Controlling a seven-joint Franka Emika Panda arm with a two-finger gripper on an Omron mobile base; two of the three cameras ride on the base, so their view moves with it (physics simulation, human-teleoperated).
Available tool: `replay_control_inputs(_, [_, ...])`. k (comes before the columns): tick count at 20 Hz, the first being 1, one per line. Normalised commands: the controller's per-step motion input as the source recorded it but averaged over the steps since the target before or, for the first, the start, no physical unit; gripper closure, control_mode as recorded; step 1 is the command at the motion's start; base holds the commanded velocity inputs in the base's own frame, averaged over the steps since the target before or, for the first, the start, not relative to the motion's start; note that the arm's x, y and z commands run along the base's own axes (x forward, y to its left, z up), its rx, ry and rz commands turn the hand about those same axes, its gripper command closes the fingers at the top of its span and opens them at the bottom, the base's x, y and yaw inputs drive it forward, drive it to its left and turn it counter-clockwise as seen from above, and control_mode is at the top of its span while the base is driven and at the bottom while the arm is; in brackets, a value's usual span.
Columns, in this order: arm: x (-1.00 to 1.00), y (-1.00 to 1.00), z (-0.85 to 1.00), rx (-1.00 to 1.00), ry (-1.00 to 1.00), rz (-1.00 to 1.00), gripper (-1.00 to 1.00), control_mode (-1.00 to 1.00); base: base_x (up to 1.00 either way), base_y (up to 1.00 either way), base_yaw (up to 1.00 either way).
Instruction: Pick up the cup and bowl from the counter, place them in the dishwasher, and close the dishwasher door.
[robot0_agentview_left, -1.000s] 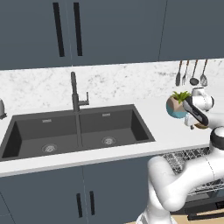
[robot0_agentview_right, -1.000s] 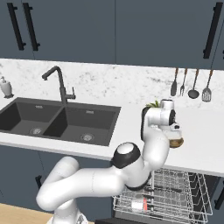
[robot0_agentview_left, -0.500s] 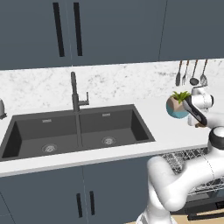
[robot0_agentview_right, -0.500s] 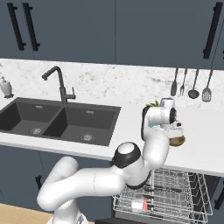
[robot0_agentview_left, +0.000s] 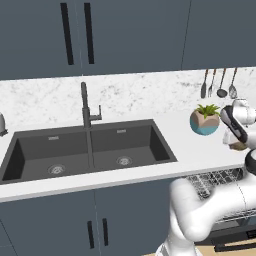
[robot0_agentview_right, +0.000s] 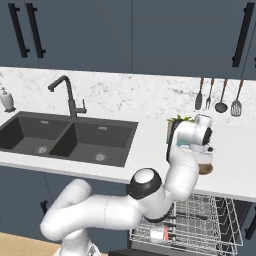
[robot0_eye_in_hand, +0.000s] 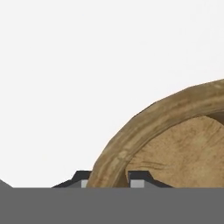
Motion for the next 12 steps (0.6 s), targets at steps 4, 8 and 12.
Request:
replay_control_inputs(4, [-1.00,0.32,0.11,0.08,-0.14,0.00,1.00,-1.00,0.00,0.00,0.00])
replay_control_inputs(8, [-1.00,0.52,0.00,0.00,-0.13,0.00,1.00,-1.00,0.00,0.00,0.00])
replay_control_inputs(12, [-1.00,0.60,-0.08,0.01,-0.05,0.00,1.00,-1.00,0.00,0.00,0.00])
